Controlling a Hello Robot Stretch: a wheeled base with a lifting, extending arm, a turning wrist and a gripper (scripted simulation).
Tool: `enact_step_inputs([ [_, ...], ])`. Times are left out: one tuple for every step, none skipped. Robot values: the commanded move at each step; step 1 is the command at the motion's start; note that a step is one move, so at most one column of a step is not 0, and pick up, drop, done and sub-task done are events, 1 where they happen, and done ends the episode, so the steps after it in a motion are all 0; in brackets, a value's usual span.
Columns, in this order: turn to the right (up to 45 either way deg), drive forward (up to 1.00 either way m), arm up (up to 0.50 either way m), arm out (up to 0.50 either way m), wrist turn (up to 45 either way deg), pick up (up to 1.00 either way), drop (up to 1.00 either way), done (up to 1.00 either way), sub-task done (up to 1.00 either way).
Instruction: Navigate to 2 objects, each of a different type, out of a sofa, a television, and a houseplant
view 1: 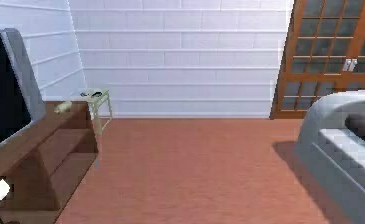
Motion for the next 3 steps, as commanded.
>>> enact_step_inputs([
  [-45.0,0.0,0.0,0.0,0.0,0.0,0.0,0.0,0.0],
  [-42.0,0.0,0.0,0.0,0.0,0.0,0.0,0.0,0.0],
  [0.0,0.25,0.0,0.0,0.0,0.0,0.0,0.0,0.0],
])
